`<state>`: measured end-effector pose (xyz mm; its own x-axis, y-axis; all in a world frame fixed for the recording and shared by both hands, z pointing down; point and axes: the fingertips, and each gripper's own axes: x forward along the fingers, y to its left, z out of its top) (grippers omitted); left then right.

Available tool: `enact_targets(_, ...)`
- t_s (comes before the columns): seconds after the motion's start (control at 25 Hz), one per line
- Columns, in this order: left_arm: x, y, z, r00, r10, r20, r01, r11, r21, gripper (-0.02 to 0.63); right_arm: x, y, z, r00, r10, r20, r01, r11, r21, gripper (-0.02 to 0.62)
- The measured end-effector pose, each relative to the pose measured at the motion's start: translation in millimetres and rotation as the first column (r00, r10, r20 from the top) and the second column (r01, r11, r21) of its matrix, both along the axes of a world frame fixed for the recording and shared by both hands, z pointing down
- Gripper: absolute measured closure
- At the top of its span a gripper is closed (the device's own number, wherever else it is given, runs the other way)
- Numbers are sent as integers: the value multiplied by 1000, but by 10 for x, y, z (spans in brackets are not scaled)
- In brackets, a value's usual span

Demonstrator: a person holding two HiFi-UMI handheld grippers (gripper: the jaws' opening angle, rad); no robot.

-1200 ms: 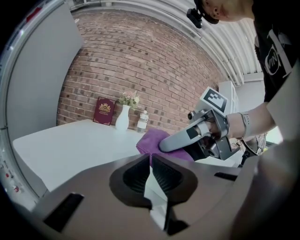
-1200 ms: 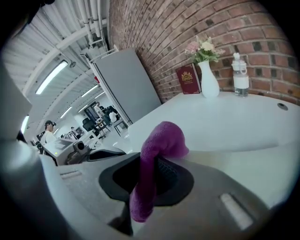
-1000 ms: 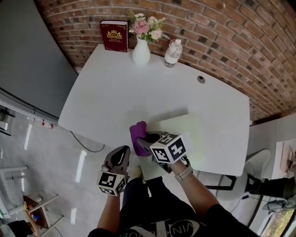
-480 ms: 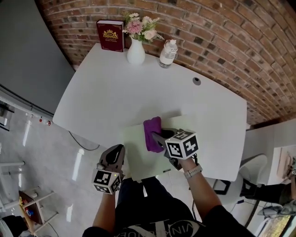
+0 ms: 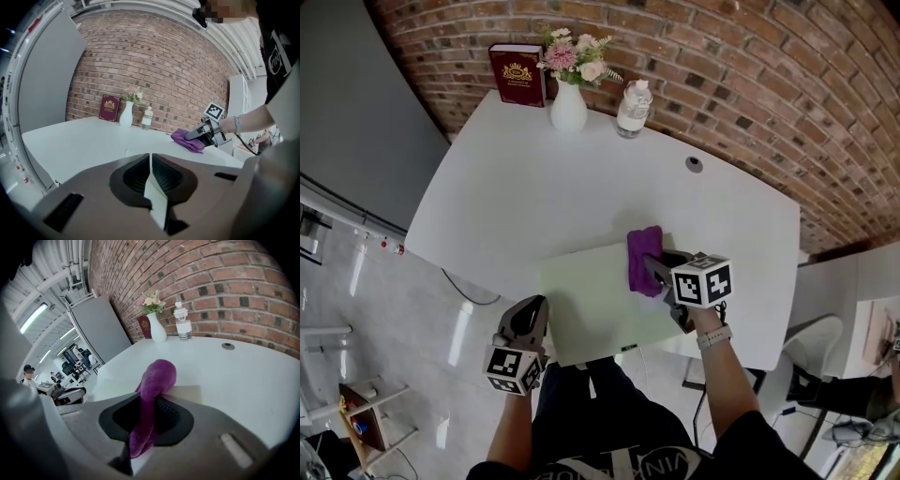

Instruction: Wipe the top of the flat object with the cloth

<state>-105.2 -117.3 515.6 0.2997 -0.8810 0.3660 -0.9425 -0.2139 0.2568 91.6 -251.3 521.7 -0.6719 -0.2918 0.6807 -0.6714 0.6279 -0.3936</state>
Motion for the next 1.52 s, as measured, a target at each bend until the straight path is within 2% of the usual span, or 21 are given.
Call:
enact_targets(0.32, -81, 89, 32, 999, -39, -2, 39, 999, -11, 586, 460, -183, 57, 995, 97, -38, -96, 995, 22, 534)
enact_targets(0.52, -25, 156, 56, 1000, -25, -3, 25, 999, -21, 586, 716, -226, 76, 986, 160, -37, -158, 987, 38, 534)
enact_targets(0.68, -30, 217, 74, 1000, -18, -1, 18, 999, -27, 586, 889, -276, -21, 970, 235, -56, -226, 966, 129, 534)
enact_targets(0.8, -53, 237, 53, 1000, -21, -3, 21, 1000, -22, 586, 857, -240, -228, 962, 272, 1, -267, 944, 195, 534)
enact_targets(0.88, -64, 244, 30, 1000, -23, -5, 23, 1000, -16, 586, 704, -143, -379, 967, 248, 49, -253, 945, 209, 534)
enact_targets(0.96, -78, 256, 0, 1000, -24, -9, 24, 1000, -9, 586, 462, 10, -482, 977, 195, 90, -209, 958, 194, 534)
enact_targets(1.08, -137, 274, -62, 999, -33, -13, 33, 999, 4, 585, -48, 292, -589, 985, 83, 153, -106, 983, 149, 534)
enact_targets(1.2, -197, 303, -125, 999, -45, -14, 45, 999, 18, 584, -572, 621, -630, 979, -33, 202, 13, 995, 100, 534)
enact_targets(1.32, -256, 359, -137, 998, -64, -18, 64, 998, 22, 586, -1022, 977, -585, 962, -111, 251, 105, 994, 37, 534)
enact_targets(1.52, -336, 462, -126, 995, -91, -27, 92, 996, 19, 586, -1548, 1465, -463, 941, -230, 249, 240, 971, -11, 534)
